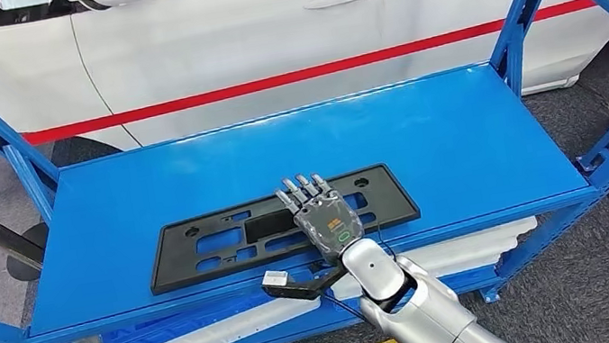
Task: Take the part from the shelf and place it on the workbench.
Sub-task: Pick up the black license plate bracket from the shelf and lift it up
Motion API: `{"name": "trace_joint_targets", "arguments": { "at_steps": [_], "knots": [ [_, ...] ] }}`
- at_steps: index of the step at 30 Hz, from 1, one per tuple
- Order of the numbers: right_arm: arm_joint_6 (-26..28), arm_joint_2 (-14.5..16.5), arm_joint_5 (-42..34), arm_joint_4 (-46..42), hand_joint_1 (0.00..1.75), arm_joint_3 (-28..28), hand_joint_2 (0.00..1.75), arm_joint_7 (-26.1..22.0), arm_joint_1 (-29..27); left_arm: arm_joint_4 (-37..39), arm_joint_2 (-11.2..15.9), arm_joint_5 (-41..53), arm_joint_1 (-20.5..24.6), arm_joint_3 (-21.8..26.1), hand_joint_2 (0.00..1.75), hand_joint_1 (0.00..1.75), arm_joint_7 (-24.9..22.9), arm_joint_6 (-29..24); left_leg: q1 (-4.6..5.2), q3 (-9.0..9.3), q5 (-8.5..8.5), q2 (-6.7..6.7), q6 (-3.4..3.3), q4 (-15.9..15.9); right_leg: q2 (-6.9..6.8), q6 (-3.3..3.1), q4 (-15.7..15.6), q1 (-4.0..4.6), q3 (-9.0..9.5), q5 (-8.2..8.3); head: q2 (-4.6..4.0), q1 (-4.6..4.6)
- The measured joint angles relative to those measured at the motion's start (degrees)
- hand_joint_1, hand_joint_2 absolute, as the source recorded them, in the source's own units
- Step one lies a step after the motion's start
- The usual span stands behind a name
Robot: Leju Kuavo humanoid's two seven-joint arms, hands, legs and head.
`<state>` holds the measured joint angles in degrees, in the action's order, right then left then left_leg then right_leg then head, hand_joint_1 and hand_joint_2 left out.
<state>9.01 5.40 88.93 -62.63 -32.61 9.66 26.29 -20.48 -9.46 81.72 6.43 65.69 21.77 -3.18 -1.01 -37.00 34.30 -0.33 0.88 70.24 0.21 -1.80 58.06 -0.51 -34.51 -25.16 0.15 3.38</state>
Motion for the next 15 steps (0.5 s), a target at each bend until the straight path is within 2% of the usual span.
{"name": "trace_joint_targets", "arguments": {
  "at_steps": [1,2,3,5,6,7,8,9,11,13,15],
  "knots": [
    [0.1,-0.2,0.0,1.1,0.00,-0.2,1.75,0.3,0.6,0.0,0.1,-0.2,-0.1,0.0,0.00,0.00,0.0,0.0,-0.02,-1.71,0.70,0.00,0.08,2.9,-0.02,-0.11,0.0,0.09,0.11,-0.10,0.00,-0.01],
    [0.2,-0.4,0.0,2.1,0.00,-0.2,1.75,0.6,1.2,0.0,0.2,-0.3,-0.2,0.0,0.00,0.00,0.0,0.0,-0.01,-2.47,0.23,0.01,0.07,3.9,-0.01,-0.16,0.1,0.17,0.28,-0.22,0.00,0.00],
    [0.2,-0.6,0.0,2.9,0.00,-0.2,1.75,0.8,1.7,0.0,0.3,-0.4,-0.3,0.0,0.00,0.00,0.0,0.0,-0.01,-2.03,-1.38,0.01,-0.04,2.4,0.04,-0.15,0.1,0.23,0.51,-0.36,0.00,-0.01],
    [0.1,-0.9,0.0,4.0,0.00,-0.2,1.75,1.5,2.5,0.0,0.5,-0.7,-0.3,0.0,0.00,0.00,0.0,0.0,0.05,1.54,-5.74,0.02,-0.57,-5.6,0.12,0.06,0.2,0.32,1.07,-0.67,0.00,0.01],
    [-0.2,-1.1,0.0,4.3,0.00,-0.1,1.75,1.8,2.8,0.0,0.5,-0.8,-0.3,0.0,0.00,0.00,0.1,0.0,0.19,3.22,-7.11,0.03,-0.90,-9.2,0.14,0.26,0.2,0.41,1.28,-0.84,0.00,0.01],
    [-0.5,-1.2,0.0,4.5,0.00,-0.1,1.75,2.0,3.0,0.0,0.6,-0.8,-0.3,0.0,0.00,0.00,0.1,0.0,0.36,4.36,-7.77,0.03,-1.21,-11.6,0.15,0.53,0.2,0.46,1.40,-0.94,0.00,0.01],
    [-0.8,-1.3,0.0,4.7,0.00,0.1,1.75,2.1,3.1,0.0,0.6,-0.8,-0.3,0.0,0.00,0.00,0.1,0.0,0.55,4.77,-7.76,0.02,-1.49,-12.5,0.17,0.82,0.2,0.48,1.46,-0.99,0.00,0.01],
    [-1.0,-1.4,0.0,4.8,0.00,0.2,1.75,2.1,3.2,0.0,0.6,-0.9,-0.4,0.0,0.00,0.00,0.2,0.0,0.72,4.83,-7.81,0.01,-1.74,-12.6,0.19,1.15,0.1,0.48,1.52,-0.96,0.00,0.01],
    [-1.3,-1.7,0.0,5.0,0.00,0.6,1.75,2.1,3.4,0.0,0.6,-0.9,-0.4,0.0,0.00,0.00,0.2,-0.1,0.45,5.11,-8.25,0.08,-2.43,-13.1,0.17,1.79,0.3,0.48,1.53,-1.16,0.00,0.01],
    [-1.5,-2.0,0.0,5.2,0.00,0.8,1.75,2.1,3.6,0.0,0.5,-0.9,-0.5,0.0,0.00,0.00,0.2,-0.1,0.10,5.33,-8.73,0.28,-3.14,-13.7,0.12,2.32,3.5,0.43,0.11,-3.38,0.00,0.02],
    [-1.5,-2.3,0.0,5.5,0.00,1.0,1.75,2.1,3.6,0.0,0.6,-0.9,-0.5,0.0,0.00,0.00,0.2,-0.1,0.13,5.23,-8.81,0.44,-3.42,-13.7,0.10,2.73,10.7,0.15,-3.35,-7.13,0.00,0.02]
  ]
}}
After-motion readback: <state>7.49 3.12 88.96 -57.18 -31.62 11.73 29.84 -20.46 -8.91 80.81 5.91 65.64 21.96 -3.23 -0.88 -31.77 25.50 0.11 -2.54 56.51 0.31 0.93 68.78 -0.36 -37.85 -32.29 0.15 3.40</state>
